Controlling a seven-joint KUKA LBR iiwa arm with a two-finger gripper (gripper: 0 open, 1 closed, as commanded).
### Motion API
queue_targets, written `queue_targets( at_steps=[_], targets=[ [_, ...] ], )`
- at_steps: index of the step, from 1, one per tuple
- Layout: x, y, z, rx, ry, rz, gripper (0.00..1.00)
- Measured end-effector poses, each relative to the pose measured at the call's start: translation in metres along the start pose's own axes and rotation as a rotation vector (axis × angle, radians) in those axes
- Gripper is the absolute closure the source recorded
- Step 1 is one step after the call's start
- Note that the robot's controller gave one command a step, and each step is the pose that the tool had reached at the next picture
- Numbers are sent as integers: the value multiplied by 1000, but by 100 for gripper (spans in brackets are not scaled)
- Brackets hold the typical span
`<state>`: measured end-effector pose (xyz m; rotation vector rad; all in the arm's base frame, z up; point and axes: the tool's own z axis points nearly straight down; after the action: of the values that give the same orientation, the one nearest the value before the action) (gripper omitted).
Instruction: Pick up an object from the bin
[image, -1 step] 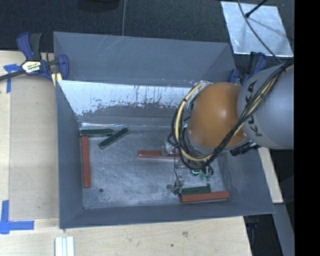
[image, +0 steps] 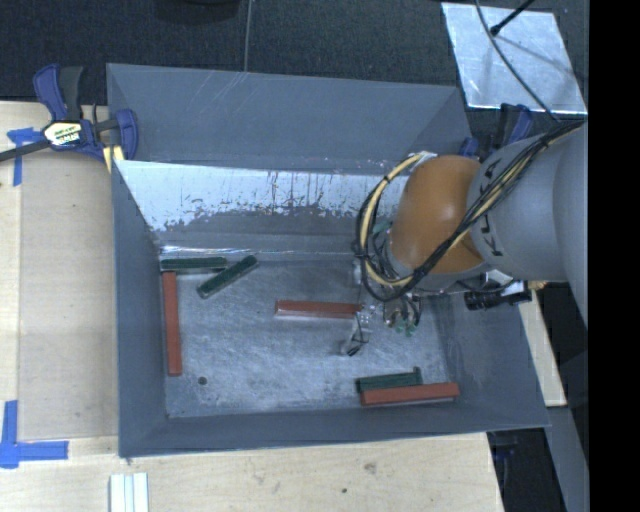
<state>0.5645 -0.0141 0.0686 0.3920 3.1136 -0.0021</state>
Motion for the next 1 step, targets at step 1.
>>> queue_targets(
  at_steps=[1],
  targets=[
    [-2, 2, -3, -2, -6, -1, 100]
  ],
)
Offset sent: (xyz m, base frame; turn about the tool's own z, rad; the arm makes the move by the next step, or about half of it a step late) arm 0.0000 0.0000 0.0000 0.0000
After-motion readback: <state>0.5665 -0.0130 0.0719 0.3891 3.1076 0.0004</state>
